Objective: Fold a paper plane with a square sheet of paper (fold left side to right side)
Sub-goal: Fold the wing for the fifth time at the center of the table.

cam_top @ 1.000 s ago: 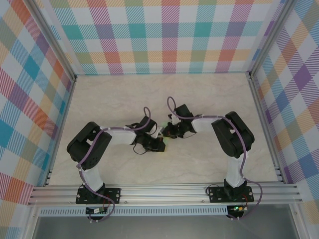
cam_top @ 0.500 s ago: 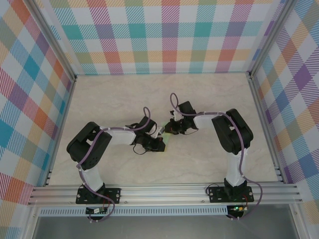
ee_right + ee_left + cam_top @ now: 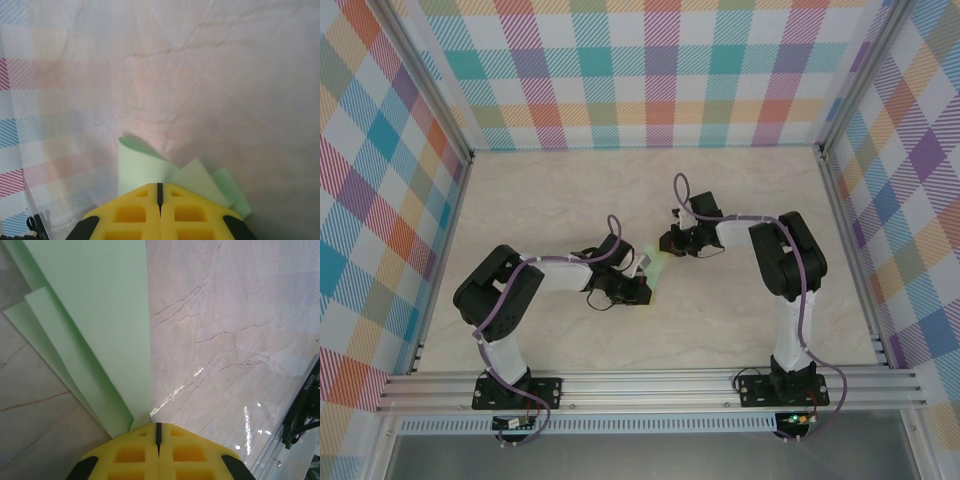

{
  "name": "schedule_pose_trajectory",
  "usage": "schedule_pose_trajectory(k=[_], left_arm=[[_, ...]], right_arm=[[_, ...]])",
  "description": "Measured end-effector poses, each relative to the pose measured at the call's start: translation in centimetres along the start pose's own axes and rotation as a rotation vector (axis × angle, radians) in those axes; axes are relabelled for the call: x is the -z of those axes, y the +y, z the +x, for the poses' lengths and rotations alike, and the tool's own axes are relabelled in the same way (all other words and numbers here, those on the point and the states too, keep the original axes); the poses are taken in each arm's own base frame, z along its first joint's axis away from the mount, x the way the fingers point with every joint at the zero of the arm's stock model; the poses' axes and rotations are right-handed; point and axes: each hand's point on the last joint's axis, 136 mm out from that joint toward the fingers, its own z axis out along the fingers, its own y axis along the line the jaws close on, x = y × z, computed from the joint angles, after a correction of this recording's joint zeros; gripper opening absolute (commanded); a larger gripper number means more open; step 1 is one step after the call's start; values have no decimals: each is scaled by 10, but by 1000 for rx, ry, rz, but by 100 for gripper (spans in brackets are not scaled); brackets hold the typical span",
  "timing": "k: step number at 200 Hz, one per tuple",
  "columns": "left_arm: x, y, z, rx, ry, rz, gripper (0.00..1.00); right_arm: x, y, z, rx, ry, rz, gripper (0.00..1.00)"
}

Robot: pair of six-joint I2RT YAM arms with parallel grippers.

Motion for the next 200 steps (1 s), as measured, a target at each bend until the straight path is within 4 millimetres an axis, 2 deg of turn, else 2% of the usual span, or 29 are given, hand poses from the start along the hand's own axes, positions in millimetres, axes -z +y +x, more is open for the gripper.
schedule_pose_trajectory(k=[27, 97, 150, 200], left_arm=[[0, 0, 0, 0, 0, 0, 2], [3, 2, 0, 1, -9, -17, 6], [10, 8, 23, 28, 34, -38, 6], [13, 10, 28, 26, 32, -40, 5]], right_arm=[[2, -4, -8, -14, -1, -4, 3], [2, -4, -8, -38, 27, -15, 3], [1, -5, -9, -33, 34, -9, 2], [1, -5, -9, -32, 34, -10, 3]])
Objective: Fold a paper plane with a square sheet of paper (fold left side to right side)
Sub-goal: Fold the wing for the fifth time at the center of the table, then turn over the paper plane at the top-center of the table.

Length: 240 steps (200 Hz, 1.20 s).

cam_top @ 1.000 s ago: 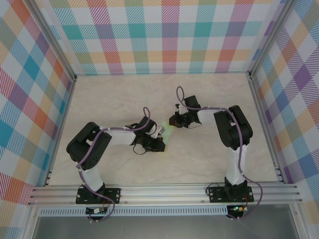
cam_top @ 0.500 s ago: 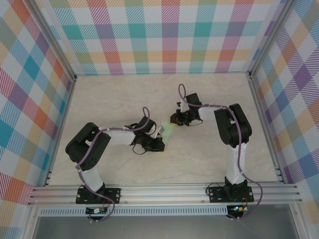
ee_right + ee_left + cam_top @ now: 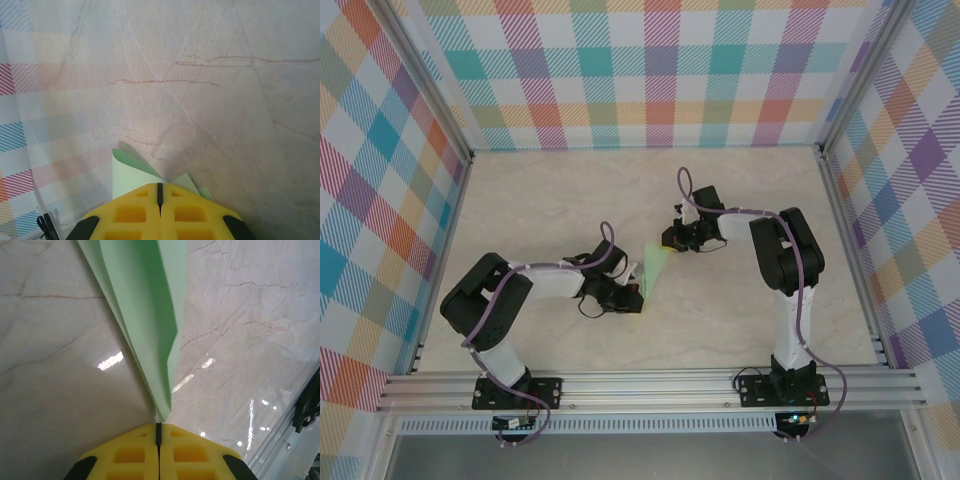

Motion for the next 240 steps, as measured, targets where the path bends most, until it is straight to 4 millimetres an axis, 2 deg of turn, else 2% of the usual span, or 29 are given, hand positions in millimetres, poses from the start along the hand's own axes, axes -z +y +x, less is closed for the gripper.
schedule_pose_trajectory(k=[46, 87, 126, 143, 167, 177, 186, 218, 229, 240], left_arm=[[8, 0, 5, 14, 6, -6, 5], [33, -14, -11, -9, -75, 25, 6], [42, -19, -16, -8, -102, 25, 7], [48, -18, -21, 0, -135, 10, 8], [64, -18, -34, -2, -211, -21, 17], [74, -19, -40, -8, -254, -47, 20], [84, -21, -47, -15, -300, -66, 27], [124, -20, -64, -25, -481, -164, 49], [137, -16, -67, -19, -532, -209, 54], [149, -13, -69, -13, -581, -248, 56]], right_arm=[[0, 0, -2, -6, 4, 0, 4], [0, -2, -9, -30, 13, 20, 5], [0, -2, -10, -55, 36, 27, 6], [1, -2, -11, -61, 35, 26, 15], [10, 0, -16, -44, 0, 66, 32], [22, 0, -20, -38, -29, 112, 40], [34, 3, -23, -24, -53, 147, 46], [85, 27, -26, 35, -162, 302, 67], [91, 36, -20, 60, -174, 351, 75], [87, 46, -6, 86, -162, 400, 79]])
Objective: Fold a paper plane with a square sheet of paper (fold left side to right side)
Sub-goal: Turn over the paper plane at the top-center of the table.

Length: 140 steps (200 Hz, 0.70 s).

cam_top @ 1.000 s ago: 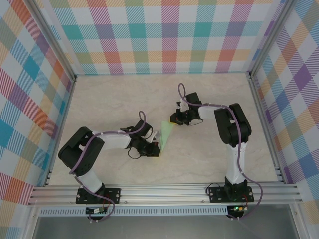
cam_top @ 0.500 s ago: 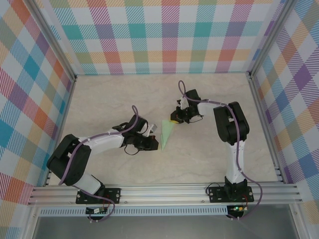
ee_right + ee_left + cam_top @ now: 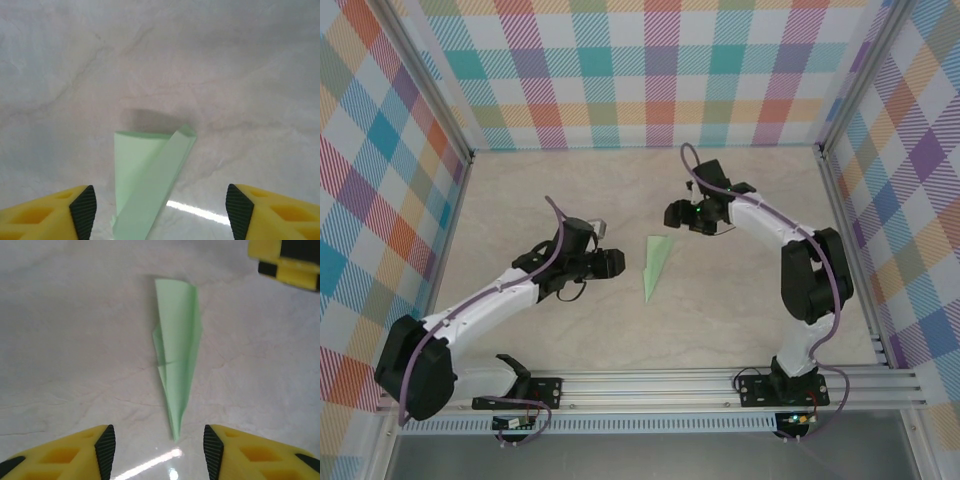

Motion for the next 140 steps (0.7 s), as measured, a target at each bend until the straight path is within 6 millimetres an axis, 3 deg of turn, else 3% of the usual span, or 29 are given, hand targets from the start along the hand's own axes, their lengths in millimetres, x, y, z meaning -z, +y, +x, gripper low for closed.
schedule_pose_trajectory(k=[24, 50, 70, 87, 115, 140], left_arm=[[14, 11, -12, -4, -77, -70, 58], [23, 17, -18, -6, -115, -110, 58], [25, 21, -18, -6, -125, -126, 59], [26, 23, -19, -6, -131, -138, 59], [27, 26, -19, -5, -135, -151, 59], [28, 29, -18, -5, -138, -168, 60]], right_arm=[[-12, 20, 41, 40, 79, 66, 78], [-30, 20, 68, 30, 154, 113, 60], [-45, 5, 80, 2, 204, 179, 33], [-49, -1, 86, -11, 227, 204, 0], [-40, 12, 81, 15, 202, 145, 0], [-11, 32, 75, 44, 132, 1, 0]])
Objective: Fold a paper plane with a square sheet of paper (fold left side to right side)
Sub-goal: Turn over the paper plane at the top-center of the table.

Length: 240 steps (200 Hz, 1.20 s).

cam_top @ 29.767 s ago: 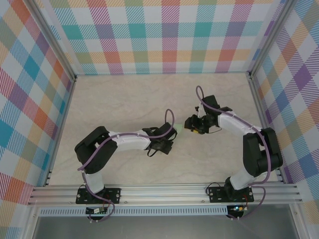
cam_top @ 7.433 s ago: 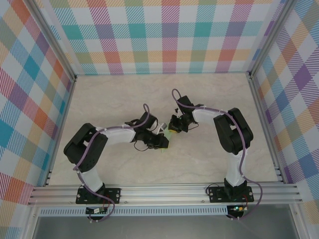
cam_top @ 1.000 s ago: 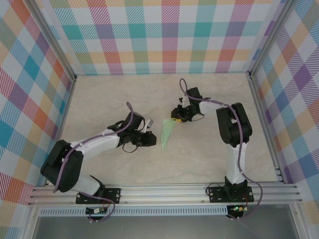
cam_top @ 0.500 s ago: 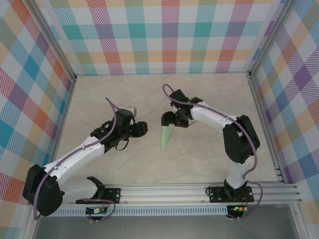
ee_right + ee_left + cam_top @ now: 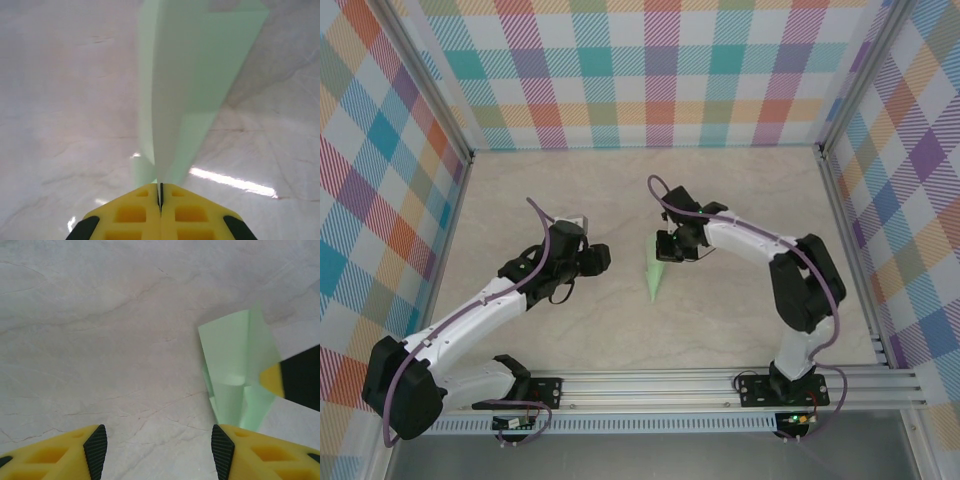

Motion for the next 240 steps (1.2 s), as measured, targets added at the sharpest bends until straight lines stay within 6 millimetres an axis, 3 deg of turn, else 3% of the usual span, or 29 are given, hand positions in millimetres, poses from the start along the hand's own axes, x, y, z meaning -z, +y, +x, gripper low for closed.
schedule_pose_trajectory(k=[15, 27, 49, 62, 69, 84, 99, 133, 147, 164, 190, 215, 240], left_arm=[[1, 2, 1, -1, 2, -12, 60], [1, 3, 0, -1, -1, -15, 60], [1, 4, -1, -1, -6, -21, 61], [1, 4, -1, -1, -7, -22, 61], [1, 5, -1, -1, -8, -24, 61], [1, 5, -1, 0, -8, -24, 61], [1, 5, -1, -1, -8, -24, 61], [1, 5, -1, -1, -10, -27, 63], [1, 5, -2, -1, -12, -28, 68], [1, 6, -4, 5, -23, -34, 82], [0, 8, -9, 16, -54, -46, 100], [3, 13, -10, 21, -75, -60, 100], [5, 14, -12, 24, -95, -62, 100]], right_arm=[[19, 8, 2, 10, -39, -102, 0], [27, 2, 3, -7, -53, -164, 0], [13, -28, 9, -67, -27, -185, 0], [-2, -55, 18, -120, 15, -158, 14], [-8, -69, 25, -149, 36, -138, 26], [-11, -91, 32, -178, 59, -82, 44], [-6, -99, 31, -170, 58, -36, 50], [28, -92, 15, -113, 6, 79, 55], [45, -80, 13, -77, -27, 108, 57], [58, -60, 21, -32, -36, 125, 62], [49, -37, 46, 11, 16, 143, 72], [27, -29, 66, 29, 93, 186, 81], [9, -30, 68, 31, 136, 231, 82]])
